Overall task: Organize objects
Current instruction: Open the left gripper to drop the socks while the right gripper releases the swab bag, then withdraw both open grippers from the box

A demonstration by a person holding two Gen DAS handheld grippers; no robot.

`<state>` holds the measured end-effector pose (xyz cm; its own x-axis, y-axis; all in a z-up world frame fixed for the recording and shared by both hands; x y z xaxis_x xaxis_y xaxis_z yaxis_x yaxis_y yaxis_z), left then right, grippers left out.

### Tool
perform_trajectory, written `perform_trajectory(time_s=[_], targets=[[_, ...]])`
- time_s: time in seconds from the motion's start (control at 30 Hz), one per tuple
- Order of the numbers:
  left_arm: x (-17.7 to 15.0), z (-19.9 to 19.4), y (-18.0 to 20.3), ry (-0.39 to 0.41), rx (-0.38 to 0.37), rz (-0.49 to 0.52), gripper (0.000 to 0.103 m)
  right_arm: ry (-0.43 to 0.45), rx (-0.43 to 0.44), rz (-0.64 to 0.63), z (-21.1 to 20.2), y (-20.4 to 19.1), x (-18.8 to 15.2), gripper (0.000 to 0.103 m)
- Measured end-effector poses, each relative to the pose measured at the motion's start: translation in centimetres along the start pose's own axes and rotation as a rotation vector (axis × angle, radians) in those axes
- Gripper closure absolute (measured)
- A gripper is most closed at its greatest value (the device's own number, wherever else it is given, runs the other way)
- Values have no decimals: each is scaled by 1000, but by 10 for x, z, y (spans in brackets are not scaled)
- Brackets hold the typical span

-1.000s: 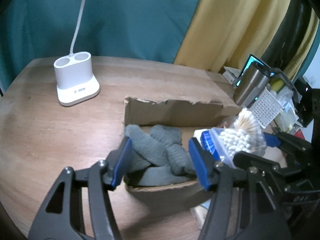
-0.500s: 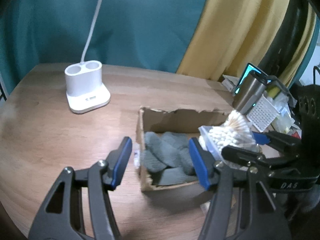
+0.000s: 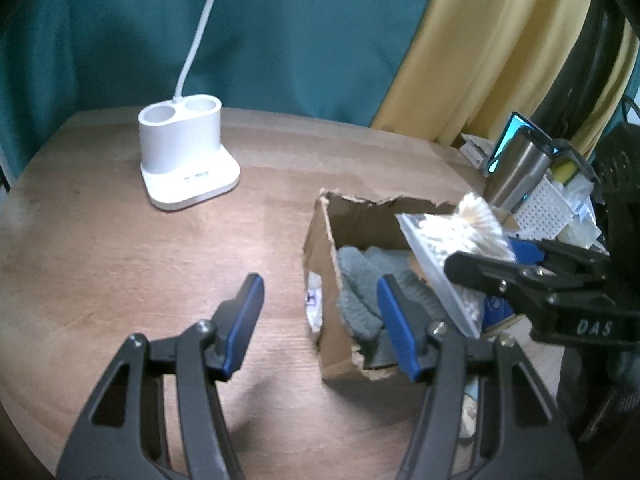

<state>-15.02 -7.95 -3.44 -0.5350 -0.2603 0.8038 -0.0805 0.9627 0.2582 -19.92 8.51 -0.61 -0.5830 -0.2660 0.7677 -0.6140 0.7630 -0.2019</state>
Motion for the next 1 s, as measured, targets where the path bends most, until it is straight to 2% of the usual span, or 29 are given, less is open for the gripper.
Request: perform_trajectory(time_s=[0.17,0.27,0.4,0.57,0.67,0.8,1.0], targets=[[1,5,-3,-5,-5,-10,43,-17,-7,43,11,5,2,29],[2,6,-3,-5,-8,-9,43,-35,4,23,16,2,2,28],[1,6,1,-2,-9,-4,42,-17,-5,-9,11,-1,1,20],[-1,9,6,-8,-4,6,42,5,-2,-18,1,1,0,20],[-3,15,9,-18,6,11,42,6,41,0,-3,4,-2,20],[-2,27,20,-17,18,42,42,19,11,-4,-8,11,-3,20],[0,46,29,-44,42,57,42,29,32,18,-14,23,-6,20]])
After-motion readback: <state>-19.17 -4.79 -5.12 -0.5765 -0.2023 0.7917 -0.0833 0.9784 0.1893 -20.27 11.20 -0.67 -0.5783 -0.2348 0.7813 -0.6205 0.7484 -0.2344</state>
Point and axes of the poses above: each gripper's, at about its wrist camera, not at the fingertips, and z roughly the way its jaws point, y to its right, x to its top, the point moved 1 cm from there along z, roughly the way its jaws point, and after that the axes turned 14 degrees about y, right-handed, at the moved point
